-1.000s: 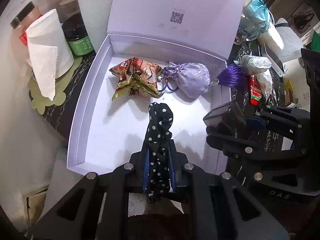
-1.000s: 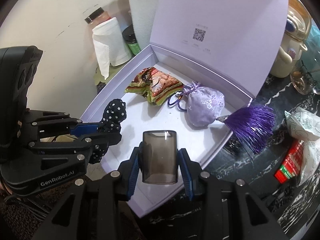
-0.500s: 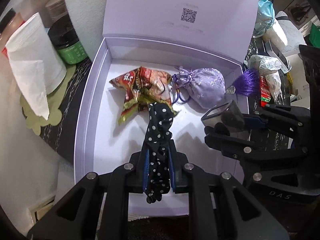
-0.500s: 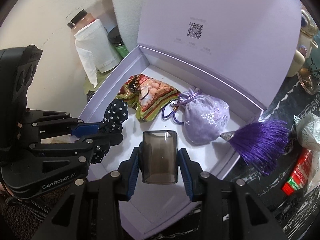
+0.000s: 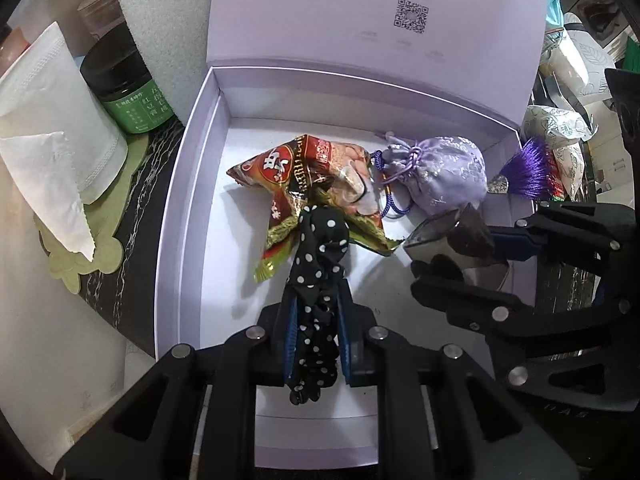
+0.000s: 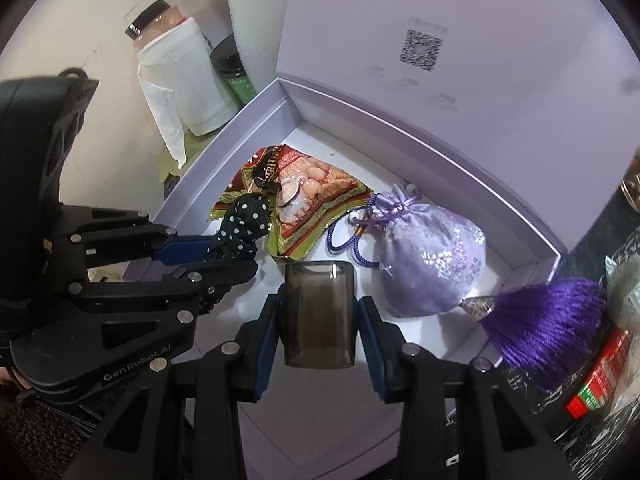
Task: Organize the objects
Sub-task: 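Lower the scrunchie with the left gripper while the right lowers the cup into the box, opening both, then withdraw both open grippers from the gift box back over the table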
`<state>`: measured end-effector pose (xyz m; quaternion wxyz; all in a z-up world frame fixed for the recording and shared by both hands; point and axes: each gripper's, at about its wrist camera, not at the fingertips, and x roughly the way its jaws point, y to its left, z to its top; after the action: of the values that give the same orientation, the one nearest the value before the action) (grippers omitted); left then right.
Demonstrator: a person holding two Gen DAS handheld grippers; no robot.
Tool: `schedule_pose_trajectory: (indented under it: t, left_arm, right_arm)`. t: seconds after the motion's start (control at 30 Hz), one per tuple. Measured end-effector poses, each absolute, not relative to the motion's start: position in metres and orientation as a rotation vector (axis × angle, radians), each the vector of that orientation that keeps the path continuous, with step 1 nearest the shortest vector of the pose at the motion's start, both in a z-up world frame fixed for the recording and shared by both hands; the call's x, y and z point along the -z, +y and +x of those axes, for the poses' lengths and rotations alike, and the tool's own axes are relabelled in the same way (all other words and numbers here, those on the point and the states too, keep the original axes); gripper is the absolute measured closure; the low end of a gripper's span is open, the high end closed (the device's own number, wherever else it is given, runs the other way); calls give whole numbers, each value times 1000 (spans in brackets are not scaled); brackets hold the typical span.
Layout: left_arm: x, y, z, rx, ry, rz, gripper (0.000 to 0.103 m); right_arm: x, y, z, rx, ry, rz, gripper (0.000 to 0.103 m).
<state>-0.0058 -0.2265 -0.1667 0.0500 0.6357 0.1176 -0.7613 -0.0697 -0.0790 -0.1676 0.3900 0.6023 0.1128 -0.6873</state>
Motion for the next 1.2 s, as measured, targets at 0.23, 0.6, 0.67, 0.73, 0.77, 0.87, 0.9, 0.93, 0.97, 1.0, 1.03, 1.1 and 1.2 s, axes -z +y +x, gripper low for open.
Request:
schedule_pose_trajectory:
  t: [0.23,0.6,0.67,0.73,0.77,0.87,0.9,0.93,0.97,1.0,1.03,1.1,1.2]
  left_arm:
    - [172,-231,-14,2312,375,1970,84]
    - [155,-235,-9,2303,374,1896,77]
    - [148,-235,-6,2304,379,1871,75]
    - [142,-233,-3,2314,381,1855,75]
    - [138,-231,-1,2318,377,1852,75]
    - [126,-225,7,2343,364,1815,75]
    - [123,-222,9,2352,359,1808,75]
    - [120,-218,11,2356,353,1804,75]
    - [120,-215,12,2353,354,1807,75]
    - [118,-214,26,2352,360,1808,75]
    - [113,-206,31,2353,368,1808,75]
    - [105,-197,41,2363,370,1809,75]
    - [102,-185,44,2388,363,1796,75]
  right_arm:
    - [169,-81,-71,1757,330,1538,46]
    - [146,-71,-60,1807,321,1476,40]
    - [138,-67,-55,1819,319,1458,40]
    - [130,-62,-51,1834,313,1445,40]
    - [127,-59,-50,1842,307,1439,40]
    - [115,-52,-48,1876,279,1419,40]
    - [111,-48,-46,1891,267,1413,40]
    - [107,-47,-47,1903,256,1411,40]
    - [104,-46,-50,1913,249,1411,40]
    - [104,-40,-42,1924,247,1409,40]
    - [101,-36,-40,1939,244,1406,40]
    - [97,-23,-31,1961,233,1399,40]
    - [89,-12,-27,1993,229,1392,40]
